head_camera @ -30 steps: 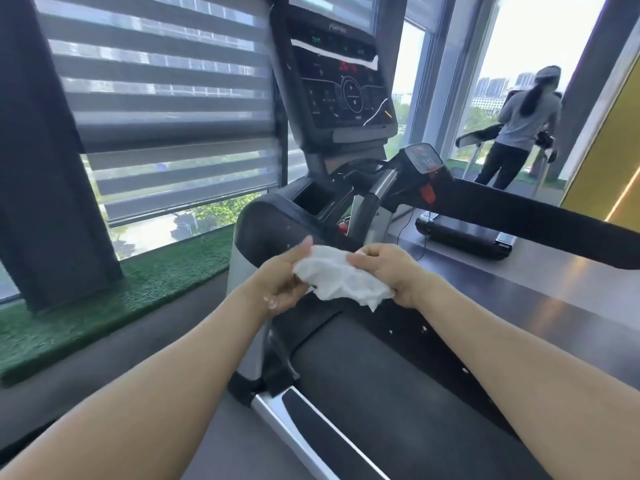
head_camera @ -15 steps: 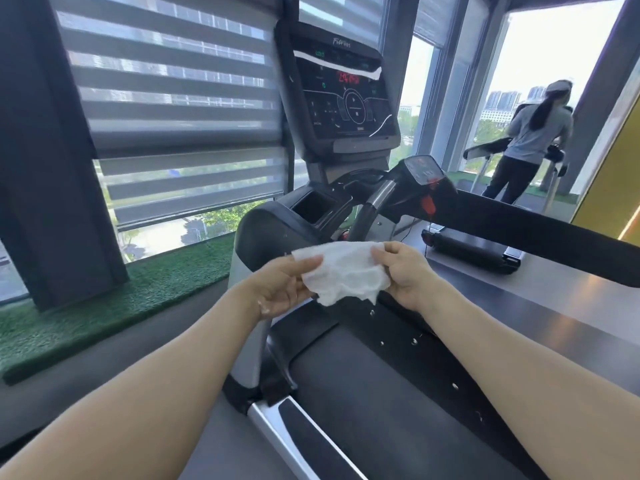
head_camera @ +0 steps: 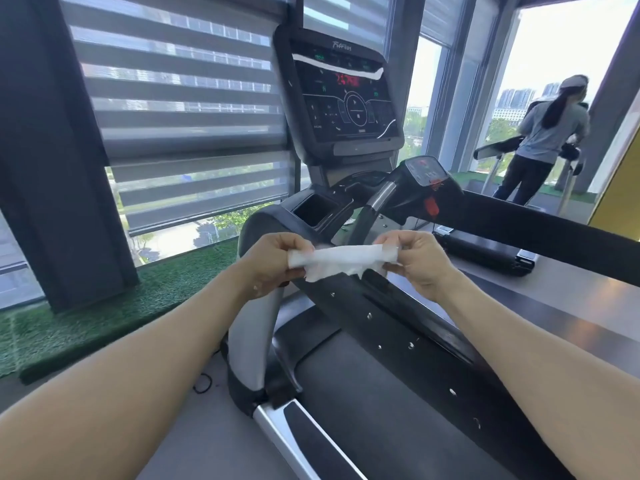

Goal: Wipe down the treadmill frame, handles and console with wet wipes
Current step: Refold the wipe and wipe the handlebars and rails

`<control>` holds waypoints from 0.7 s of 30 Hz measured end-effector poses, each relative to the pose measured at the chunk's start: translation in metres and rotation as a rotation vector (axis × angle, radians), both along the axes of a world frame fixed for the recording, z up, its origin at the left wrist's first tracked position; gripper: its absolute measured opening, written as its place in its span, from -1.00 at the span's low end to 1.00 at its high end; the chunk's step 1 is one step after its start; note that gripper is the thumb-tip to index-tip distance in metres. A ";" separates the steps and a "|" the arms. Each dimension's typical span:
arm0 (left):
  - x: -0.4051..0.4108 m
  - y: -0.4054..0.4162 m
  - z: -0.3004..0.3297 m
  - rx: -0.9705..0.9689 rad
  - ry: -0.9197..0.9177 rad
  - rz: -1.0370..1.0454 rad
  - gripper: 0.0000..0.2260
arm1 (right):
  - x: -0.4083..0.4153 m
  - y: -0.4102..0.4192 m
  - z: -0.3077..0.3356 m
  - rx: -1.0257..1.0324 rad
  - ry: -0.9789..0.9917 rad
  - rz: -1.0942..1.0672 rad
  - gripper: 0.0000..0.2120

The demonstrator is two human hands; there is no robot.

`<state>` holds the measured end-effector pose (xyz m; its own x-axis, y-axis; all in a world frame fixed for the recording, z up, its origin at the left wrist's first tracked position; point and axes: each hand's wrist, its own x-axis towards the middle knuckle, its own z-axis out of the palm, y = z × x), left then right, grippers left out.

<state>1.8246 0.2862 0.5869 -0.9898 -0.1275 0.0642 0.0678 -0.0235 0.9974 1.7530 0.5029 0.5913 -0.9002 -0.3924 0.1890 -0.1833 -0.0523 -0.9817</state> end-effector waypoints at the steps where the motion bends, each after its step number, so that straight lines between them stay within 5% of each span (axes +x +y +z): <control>1: -0.001 -0.001 0.000 -0.071 0.013 0.026 -0.50 | 0.000 -0.001 0.001 0.018 0.025 -0.015 -0.51; 4: -0.004 0.001 0.001 -0.132 0.049 0.105 -0.50 | -0.003 -0.008 -0.002 0.061 0.046 -0.064 -0.45; 9: -0.007 0.009 0.004 0.206 -0.029 0.085 -0.82 | -0.009 -0.017 -0.005 0.045 0.012 -0.139 -0.45; 13: -0.007 0.013 0.006 0.597 -0.173 -0.063 -0.46 | -0.015 -0.018 -0.008 0.053 -0.031 -0.168 -0.40; 15: -0.003 0.021 0.006 0.558 -0.232 -0.162 -0.41 | -0.015 -0.019 -0.010 0.065 -0.060 -0.157 -0.41; 18: -0.002 0.034 0.007 0.382 -0.258 -0.122 -0.78 | -0.014 -0.018 -0.011 0.109 -0.100 -0.157 -0.46; 21: -0.011 0.034 0.002 0.287 -0.221 0.017 -0.89 | -0.013 -0.009 -0.011 0.193 -0.110 -0.236 -0.61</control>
